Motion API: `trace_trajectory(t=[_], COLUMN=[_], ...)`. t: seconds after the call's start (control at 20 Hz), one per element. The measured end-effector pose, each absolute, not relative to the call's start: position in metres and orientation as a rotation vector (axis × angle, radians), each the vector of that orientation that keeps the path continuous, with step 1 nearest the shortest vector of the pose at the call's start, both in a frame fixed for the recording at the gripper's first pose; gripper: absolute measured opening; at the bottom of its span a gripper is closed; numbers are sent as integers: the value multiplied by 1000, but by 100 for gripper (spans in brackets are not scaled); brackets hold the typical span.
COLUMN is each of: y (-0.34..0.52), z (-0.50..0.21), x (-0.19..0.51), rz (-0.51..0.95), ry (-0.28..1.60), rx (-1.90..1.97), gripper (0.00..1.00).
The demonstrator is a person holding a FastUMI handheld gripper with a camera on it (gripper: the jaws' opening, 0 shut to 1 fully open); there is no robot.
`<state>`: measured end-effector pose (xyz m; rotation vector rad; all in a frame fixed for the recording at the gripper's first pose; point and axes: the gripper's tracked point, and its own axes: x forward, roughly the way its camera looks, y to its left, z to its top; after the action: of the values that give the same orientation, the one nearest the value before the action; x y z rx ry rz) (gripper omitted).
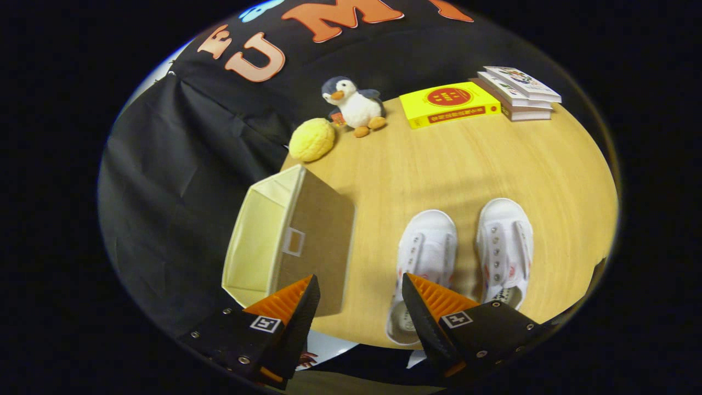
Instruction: Open the storage box then place both shoes into the box .Put the left shoe in first, then the right shoe, with the right side of both shoes facing outward in a uniform manner.
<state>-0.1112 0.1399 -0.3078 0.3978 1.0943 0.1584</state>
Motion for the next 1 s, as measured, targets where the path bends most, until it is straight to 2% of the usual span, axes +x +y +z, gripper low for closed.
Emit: trace_trajectory(t=[0.35,0.4,0.65,0.8,0.95,1.0], y=[102,98,82,79,83,81], z=[-359,-363,-394,-400,-413,-415], x=[-145,-144,-136,-118,-112,-108], rz=[153,141,119,111,74,45], ry=[1156,1144,1137,1054,1075,1073], rx=[207,204,51,-21,-17,-6], gripper=[77,70,55,42,34,28])
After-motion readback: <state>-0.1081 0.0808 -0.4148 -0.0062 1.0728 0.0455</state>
